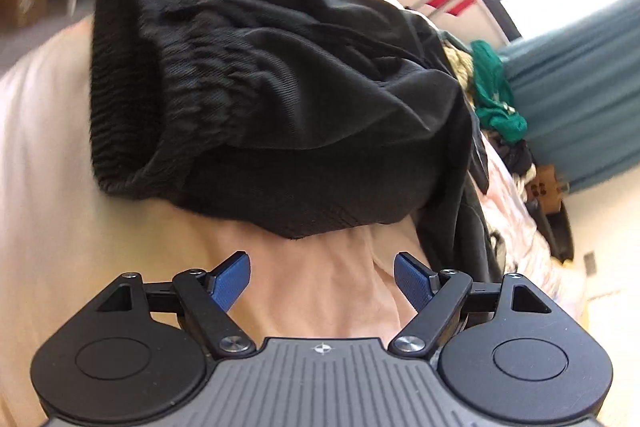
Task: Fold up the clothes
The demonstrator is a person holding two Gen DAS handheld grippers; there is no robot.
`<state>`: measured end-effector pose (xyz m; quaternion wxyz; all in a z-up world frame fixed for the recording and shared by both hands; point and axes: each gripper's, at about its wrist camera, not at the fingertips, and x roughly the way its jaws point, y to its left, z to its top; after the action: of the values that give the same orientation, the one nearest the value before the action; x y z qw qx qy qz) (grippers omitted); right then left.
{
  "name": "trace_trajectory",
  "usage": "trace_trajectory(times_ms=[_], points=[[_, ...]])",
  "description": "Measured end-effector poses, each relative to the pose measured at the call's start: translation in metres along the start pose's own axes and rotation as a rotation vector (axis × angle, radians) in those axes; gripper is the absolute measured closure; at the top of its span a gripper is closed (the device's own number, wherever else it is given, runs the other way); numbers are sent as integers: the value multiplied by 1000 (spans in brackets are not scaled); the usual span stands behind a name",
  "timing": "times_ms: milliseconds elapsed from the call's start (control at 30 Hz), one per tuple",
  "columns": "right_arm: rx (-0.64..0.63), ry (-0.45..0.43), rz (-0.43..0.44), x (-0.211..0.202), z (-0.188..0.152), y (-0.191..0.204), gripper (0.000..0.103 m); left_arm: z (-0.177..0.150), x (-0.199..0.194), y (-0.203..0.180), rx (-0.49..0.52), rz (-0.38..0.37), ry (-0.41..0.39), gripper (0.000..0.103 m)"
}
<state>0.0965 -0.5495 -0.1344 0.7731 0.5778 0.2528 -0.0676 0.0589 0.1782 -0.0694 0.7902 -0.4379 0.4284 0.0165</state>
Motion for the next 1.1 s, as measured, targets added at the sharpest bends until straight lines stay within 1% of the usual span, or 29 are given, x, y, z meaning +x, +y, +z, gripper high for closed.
trace_trajectory(times_ms=[67, 100, 233, 400, 433, 467, 500, 533, 567, 600, 667, 700, 733, 767, 833, 867, 967, 1033, 1067, 1100], points=[[30, 6, 14, 4, 1, -4, 34, 5, 3, 14, -106, -25, 13, 23], [45, 6, 16, 6, 1, -7, 34, 7, 4, 19, -142, -29, 11, 23], [94, -16, 37, 13, 5, -15, 35, 12, 6, 32, -251, -31, -14, 25], [57, -62, 34, 31, 12, -14, 35, 21, -5, 50, -388, -55, -133, 27], [40, -70, 31, 35, 13, -12, 36, 23, -6, 53, -413, -57, -149, 29], [24, -79, 29, 39, 15, -10, 42, 25, -8, 56, -436, -61, -162, 29], [13, -94, 26, 39, 15, -8, 43, 27, -6, 60, -464, -79, -154, 31], [1, -109, 24, 39, 15, -6, 47, 29, -4, 62, -484, -92, -144, 36], [-11, -124, 21, 40, 16, -4, 54, 30, -3, 63, -489, -90, -141, 44], [-23, -139, 18, 40, 16, -2, 60, 31, -1, 63, -491, -85, -139, 48], [-47, -170, 13, 40, 17, 1, 85, 34, -1, 62, -479, -70, -146, 64], [-59, -185, 11, 41, 18, 3, 89, 34, -1, 61, -473, -66, -157, 67], [-70, -200, 8, 41, 18, 5, 93, 35, -2, 59, -462, -62, -165, 73], [-82, -215, 6, 41, 19, 7, 95, 36, -4, 56, -445, -61, -173, 81], [-106, -245, 1, 42, 20, 11, 96, 37, -13, 47, -397, -74, -220, 89], [-118, -260, -2, 42, 20, 13, 96, 36, -20, 41, -366, -83, -257, 91], [-154, -307, -8, 42, 22, 19, 96, 33, -49, 20, -256, -123, -402, 93], [-170, -363, 6, 29, 23, 26, 96, 28, -70, 5, -174, -155, -503, 93], [-164, -391, 13, 22, 25, 28, 96, 26, -83, 1, -148, -199, -555, 94], [-150, -428, 19, 13, 28, 28, 96, 23, -93, 0, -150, -262, -595, 94]])
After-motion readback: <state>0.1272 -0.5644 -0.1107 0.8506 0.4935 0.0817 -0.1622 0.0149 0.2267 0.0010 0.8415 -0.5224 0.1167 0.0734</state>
